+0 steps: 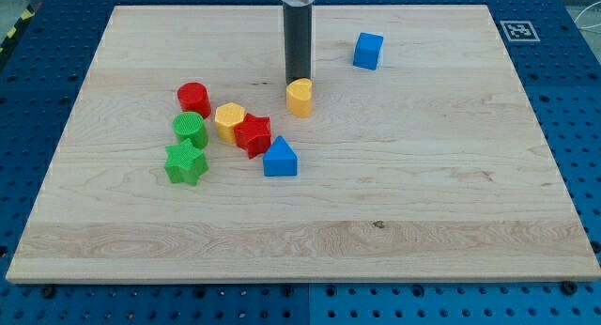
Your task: Move your arm to the right side of yellow heart
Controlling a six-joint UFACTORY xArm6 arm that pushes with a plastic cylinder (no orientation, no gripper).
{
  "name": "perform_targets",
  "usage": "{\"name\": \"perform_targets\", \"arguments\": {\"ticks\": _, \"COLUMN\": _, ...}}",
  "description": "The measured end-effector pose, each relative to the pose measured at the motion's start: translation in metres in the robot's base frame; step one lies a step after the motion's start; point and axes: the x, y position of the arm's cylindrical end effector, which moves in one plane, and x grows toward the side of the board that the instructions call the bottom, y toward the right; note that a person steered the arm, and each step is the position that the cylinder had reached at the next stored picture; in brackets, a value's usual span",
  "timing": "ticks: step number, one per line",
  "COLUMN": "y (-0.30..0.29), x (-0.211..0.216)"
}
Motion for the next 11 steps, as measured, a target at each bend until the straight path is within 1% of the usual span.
{"name": "perform_targets", "arguments": {"ticks": 3, "y": 0.0, "x": 0.05}}
{"name": "perform_targets", "arguments": {"ticks": 4, "y": 0.001, "x": 0.056}}
{"name": "perform_targets", "arguments": {"ticks": 5, "y": 0.007, "x": 0.028}}
{"name": "perform_targets", "arguments": {"ticks": 6, "y": 0.021, "x": -0.012}}
{"name": "perform_targets", "arguments": {"ticks": 7, "y": 0.039, "x": -0.005}}
{"name": "perform_targets", "arguments": {"ticks": 8, "y": 0.043, "x": 0.031}}
{"name": "perform_targets", "arguments": {"ticks": 11, "y": 0.041, "x": 0.07}}
